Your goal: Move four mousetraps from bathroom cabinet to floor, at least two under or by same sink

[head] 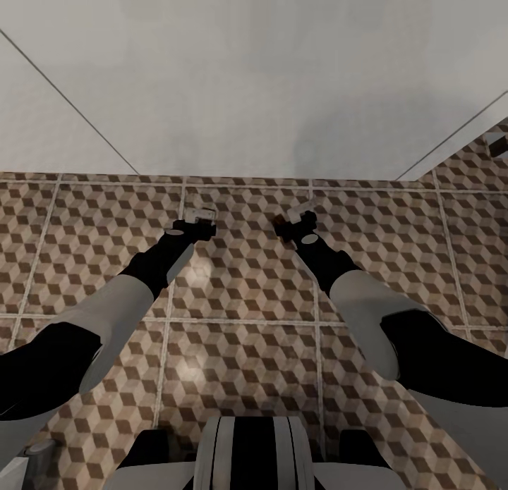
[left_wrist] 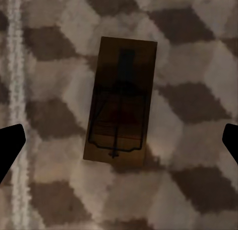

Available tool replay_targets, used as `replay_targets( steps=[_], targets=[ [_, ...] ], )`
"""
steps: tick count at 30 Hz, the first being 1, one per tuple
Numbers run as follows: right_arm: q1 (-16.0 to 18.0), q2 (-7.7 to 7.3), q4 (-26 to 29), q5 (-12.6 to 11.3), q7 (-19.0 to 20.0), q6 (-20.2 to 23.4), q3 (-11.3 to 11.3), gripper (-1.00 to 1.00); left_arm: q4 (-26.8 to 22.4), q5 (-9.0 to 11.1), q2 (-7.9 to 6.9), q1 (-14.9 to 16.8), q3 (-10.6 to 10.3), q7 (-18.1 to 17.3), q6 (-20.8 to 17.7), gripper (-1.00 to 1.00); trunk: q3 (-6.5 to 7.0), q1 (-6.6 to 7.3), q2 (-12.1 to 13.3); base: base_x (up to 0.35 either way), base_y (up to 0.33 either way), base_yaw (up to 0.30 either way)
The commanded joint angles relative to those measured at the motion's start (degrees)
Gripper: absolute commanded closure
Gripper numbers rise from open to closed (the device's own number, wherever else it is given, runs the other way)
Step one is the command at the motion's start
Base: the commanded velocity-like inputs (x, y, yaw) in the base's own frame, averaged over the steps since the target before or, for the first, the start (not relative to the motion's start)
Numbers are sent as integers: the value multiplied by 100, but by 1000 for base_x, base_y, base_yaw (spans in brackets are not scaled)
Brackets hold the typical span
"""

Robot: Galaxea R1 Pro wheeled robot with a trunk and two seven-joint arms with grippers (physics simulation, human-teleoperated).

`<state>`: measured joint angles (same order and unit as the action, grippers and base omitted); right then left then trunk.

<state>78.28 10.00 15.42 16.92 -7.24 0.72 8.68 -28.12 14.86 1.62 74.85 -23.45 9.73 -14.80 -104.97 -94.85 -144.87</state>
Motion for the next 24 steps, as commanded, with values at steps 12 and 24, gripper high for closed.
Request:
replay_targets(
  steps=[12, 24],
  targets=[
    [3, 0, -4, 40, -32, 8, 20, -100, -8, 60, -10, 3, -46, 53, -27, -100, -3, 1, -1, -47, -8, 0],
    [3, 0, -4, 40, -32, 8, 20, -100, -8, 60, -13, 3, -46, 55, -23, -100, -3, 1, -1, -283, -80, 0]
  ],
)
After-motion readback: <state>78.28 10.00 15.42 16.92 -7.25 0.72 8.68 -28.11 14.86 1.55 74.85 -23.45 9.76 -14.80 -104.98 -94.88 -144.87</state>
